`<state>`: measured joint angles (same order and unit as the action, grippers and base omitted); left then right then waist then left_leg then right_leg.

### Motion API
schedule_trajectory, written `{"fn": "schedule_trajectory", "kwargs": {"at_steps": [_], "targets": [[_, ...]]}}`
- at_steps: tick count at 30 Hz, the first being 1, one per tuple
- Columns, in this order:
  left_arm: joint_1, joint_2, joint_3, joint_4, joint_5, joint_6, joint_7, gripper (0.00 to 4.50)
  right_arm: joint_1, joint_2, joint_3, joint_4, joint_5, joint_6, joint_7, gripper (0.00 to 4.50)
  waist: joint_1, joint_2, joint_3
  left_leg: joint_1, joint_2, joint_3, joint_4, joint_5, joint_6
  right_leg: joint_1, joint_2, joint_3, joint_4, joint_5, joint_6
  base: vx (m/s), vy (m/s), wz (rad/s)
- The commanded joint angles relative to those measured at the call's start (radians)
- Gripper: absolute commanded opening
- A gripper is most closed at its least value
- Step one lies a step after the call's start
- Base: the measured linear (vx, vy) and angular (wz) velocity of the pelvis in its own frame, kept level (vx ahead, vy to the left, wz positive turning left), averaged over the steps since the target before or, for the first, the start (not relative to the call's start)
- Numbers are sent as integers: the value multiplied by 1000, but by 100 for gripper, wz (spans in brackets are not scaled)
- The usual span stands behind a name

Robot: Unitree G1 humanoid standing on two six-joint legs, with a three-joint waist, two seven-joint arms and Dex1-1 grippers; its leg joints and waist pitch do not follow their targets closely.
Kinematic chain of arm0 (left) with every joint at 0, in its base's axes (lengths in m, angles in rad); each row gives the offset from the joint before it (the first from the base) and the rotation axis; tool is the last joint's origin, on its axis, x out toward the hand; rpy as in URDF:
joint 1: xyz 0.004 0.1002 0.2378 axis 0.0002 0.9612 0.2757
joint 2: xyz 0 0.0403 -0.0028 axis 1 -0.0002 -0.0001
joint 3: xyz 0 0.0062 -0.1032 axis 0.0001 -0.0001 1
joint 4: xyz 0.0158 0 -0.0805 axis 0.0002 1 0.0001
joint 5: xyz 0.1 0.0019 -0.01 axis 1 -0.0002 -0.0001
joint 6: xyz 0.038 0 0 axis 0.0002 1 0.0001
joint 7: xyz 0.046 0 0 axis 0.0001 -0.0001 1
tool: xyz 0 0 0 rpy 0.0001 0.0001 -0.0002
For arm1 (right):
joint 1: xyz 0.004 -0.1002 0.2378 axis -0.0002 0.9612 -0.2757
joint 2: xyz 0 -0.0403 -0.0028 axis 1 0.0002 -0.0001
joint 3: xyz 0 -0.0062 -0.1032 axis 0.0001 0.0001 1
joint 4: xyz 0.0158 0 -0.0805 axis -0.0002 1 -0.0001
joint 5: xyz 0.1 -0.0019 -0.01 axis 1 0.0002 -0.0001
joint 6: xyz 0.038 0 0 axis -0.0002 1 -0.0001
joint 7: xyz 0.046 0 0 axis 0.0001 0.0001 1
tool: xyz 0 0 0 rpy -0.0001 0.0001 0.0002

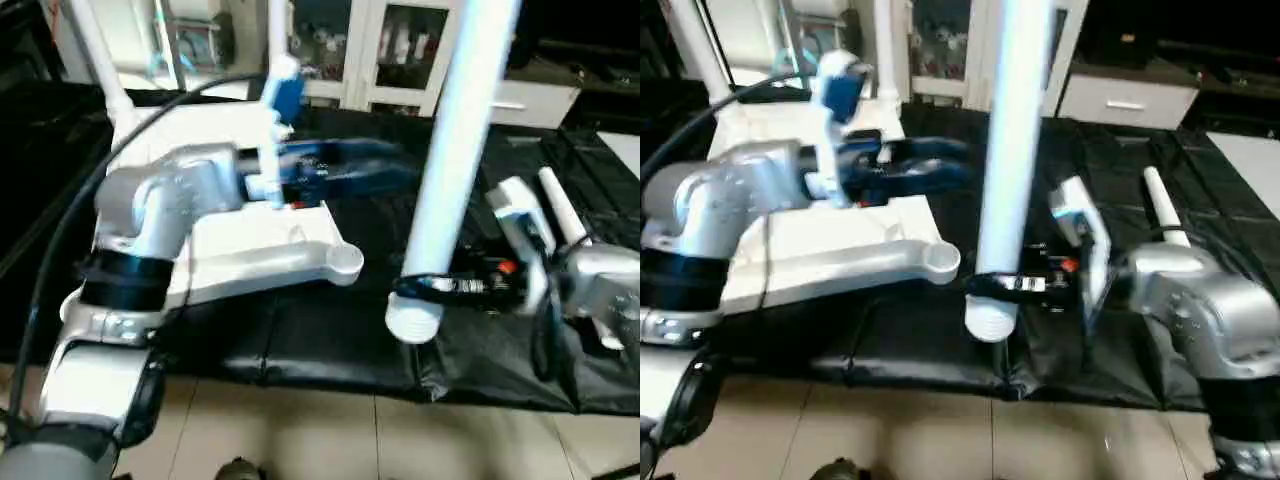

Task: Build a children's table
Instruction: Pick table leg

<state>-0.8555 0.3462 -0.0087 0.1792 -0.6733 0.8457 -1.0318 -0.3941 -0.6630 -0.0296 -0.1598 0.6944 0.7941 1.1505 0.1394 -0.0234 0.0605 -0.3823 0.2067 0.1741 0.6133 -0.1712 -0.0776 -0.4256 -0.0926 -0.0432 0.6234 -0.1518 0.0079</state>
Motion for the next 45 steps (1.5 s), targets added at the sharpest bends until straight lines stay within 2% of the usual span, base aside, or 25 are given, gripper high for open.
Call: {"fn": "schedule_trajectory", "kwargs": {"at_steps": [1, 3, 4, 5, 6, 7, 8, 9, 10, 12, 13, 14, 16, 19, 20, 21, 23, 25, 26, 34, 35, 38, 41, 44, 45], "targets": [[32, 22, 18, 2, 41, -31, 40, 369, 3, -4, -45, -15, -22, -23, -54, 191, -2, 3, -78, 16, 6, 0, -72, -246, -26, 58, -30, 19, -76, -298, -175, 0, 0, 0], [88, 40, 19, 5, 140, -117, 146, 369, 18, 20, -67, 15, -89, -78, -138, 191, -6, 4, -76, 16, 7, 0, -75, -258, -37, 54, -30, 19, -80, -330, -152, 0, 0, 0], [88, 40, 19, 5, 140, -117, 146, 369, 18, 20, -67, 15, -89, -78, -138, 191, -5, 6, -79, 20, 8, 0, -75, -260, -41, 52, -30, 19, -81, -328, -145, 0, 0, 0], [110, 38, 29, 27, 191, -132, 244, 369, 32, 39, -76, 30, -128, -99, -206, 191, -7, -1, -77, 17, 8, 0, -76, -261, -42, 53, -28, 19, -81, -324, -143, 0, 0, 0], [110, 38, 29, 27, 191, -132, 244, 369, 32, 39, -76, 30, -128, -99, -206, 191, -6, 1, -77, 19, 7, -1, -76, -267, -42, 52, -27, 18, -81, -335, -139, 0, 0, 0], [161, 49, 0, 36, 282, -183, 337, 369, 59, 67, -68, 55, -203, -134, -314, 191, -4, 2, -78, 23, 9, -1, -76, -272, -43, 48, -31, 18, -84, -347, -135, 0, 0, 0], [166, 50, -8, 38, 293, -193, 341, 369, 60, 73, -69, 62, -212, -139, -331, 191, -5, 2, -75, 20, 10, -2, -78, -270, -47, 47, -31, 19, -84, -348, -130, 0, 0, 0], [186, 57, -44, 46, 339, -239, 352, 369, 66, 102, -73, 88, -246, -163, -407, 191, -5, -7, -74, 19, 6, -3, -80, -272, -48, 50, -32, 17, -87, -384, -112, 0, 0, 0], [188, 58, -78, 60, 361, -263, 343, 369, 61, 121, -62, 125, -305, -216, -484, 191, -10, 0, -75, 20, 6, -2, -82, -276, -54, 46, -32, 18, -89, -396, -102, 0, 0, 0], [188, 57, -134, 94, 410, -327, 333, 369, 46, 155, -45, 191, -385, -313, -582, 191, -8, 2, -77, 26, 5, -1, -82, -279, -65, 38, -32, 17, -94, -394, -98, 0, 0, 0], [188, 54, -152, 116, 436, -377, 332, 369, 41, 179, -58, 209, -379, -320, -604, 191, -10, 9, -78, 28, 5, -1, -82, -293, -69, 38, -31, 18, -94, -374, -106, 0, 0, 0], [184, 47, -190, 162, 468, -450, 294, 369, 35, 216, -73, 233, -380, -340, -642, 191, -12, 8, -77, 21, 3, -4, -86, -295, -63, 45, -31, 18, -92, -353, -110, 0, 0, 0], [180, 42, -230, 211, 497, -510, 252, 369, 34, 251, -84, 238, -364, -338, -655, 191, -16, 7, -80, 19, 3, -5, -89, -294, -60, 49, -32, 18, -89, -325, -111, 0, 0, 0], [174, 50, -270, 244, 512, -529, 182, 369, 39, 262, -73, 207, -335, -306, -617, 191, -21, 6, -83, 19, 6, -2, -85, -260, -49, 54, -31, 21, -75, -228, -144, 0, 0, 0], [173, 53, -277, 249, 515, -532, 163, 397, 42, 263, -69, 196, -329, -300, -607, 191, -22, 6, -83, 18, 5, -1, -85, -252, -42, 55, -30, 22, -75, -214, -149, 0, 0, 0], [173, 58, -283, 252, 515, -524, 134, 397, 46, 267, -61, 182, -326, -298, -598, 191, -25, 6, -84, 17, 5, 0, -83, -231, -36, 58, -32, 22, -71, -185, -163, 0, 0, 0], [174, 69, -292, 257, 513, -522, 98, 407, 52, 269, -49, 171, -322, -305, -587, 191, -31, 11, -85, 16, 5, 2, -81, -199, -26, 60, -31, 22, -65, -134, -186, 0, 0, 0], [173, 84, -309, 274, 526, -543, 63, 417, 59, 267, -38, 162, -317, -311, -570, 191, -34, 8, -84, 15, 5, 3, -81, -196, -23, 63, -31, 22, -65, -135, -196, 0, 0, 0], [172, 91, -318, 294, 540, -561, 52, 443, 66, 263, -34, 150, -305, -305, -553, 191, -33, 6, -84, 16, 5, 3, -81, -199, -20, 63, -31, 22, -67, -144, -195, 0, 0, 0], [175, 113, -322, 364, 551, -532, -6, 445, 117, 231, -13, 60, -240, -250, -453, 191, -40, 13, -77, 25, 10, 1, -88, -289, -31, 55, -32, 24, -79, -254, -184, 0, 0, 0], [175, 116, -320, 378, 557, -536, -14, 415, 123, 226, -9, 48, -234, -241, -438, 191, -41, 17, -75, 24, 9, 0, -89, -297, -32, 55, -33, 24, -80, -267, -181, 0, 0, 0], [163, 114, -312, 418, 561, -539, -23, 402, 118, 230, -10, 41, -226, -235, -438, 191, -41, 16, -76, 24, 9, 0, -90, -303, -38, 54, -34, 24, -82, -277, -176, 0, 0, 0], [154, 116, -309, 430, 563, -534, -33, 367, 113, 231, -12, 35, -221, -228, -440, 191, -41, 23, -77, 26, 10, -2, -91, -310, -43, 53, -34, 24, -82, -263, -184, 0, 0, 0], [151, 115, -306, 432, 558, -521, -47, 364, 115, 229, -13, 38, -220, -231, -435, 191, -40, 30, -77, 25, 9, -3, -91, -311, -47, 55, -34, 24, -79, -243, -195, 0, 0, 0], [148, 115, -306, 439, 561, -517, -51, 356, 116, 227, -13, 41, -224, -234, -432, 191, -41, 25, -77, 23, 9, -2, -90, -309, -44, 56, -33, 23, -79, -235, -198, 0, 0, 0]]}}
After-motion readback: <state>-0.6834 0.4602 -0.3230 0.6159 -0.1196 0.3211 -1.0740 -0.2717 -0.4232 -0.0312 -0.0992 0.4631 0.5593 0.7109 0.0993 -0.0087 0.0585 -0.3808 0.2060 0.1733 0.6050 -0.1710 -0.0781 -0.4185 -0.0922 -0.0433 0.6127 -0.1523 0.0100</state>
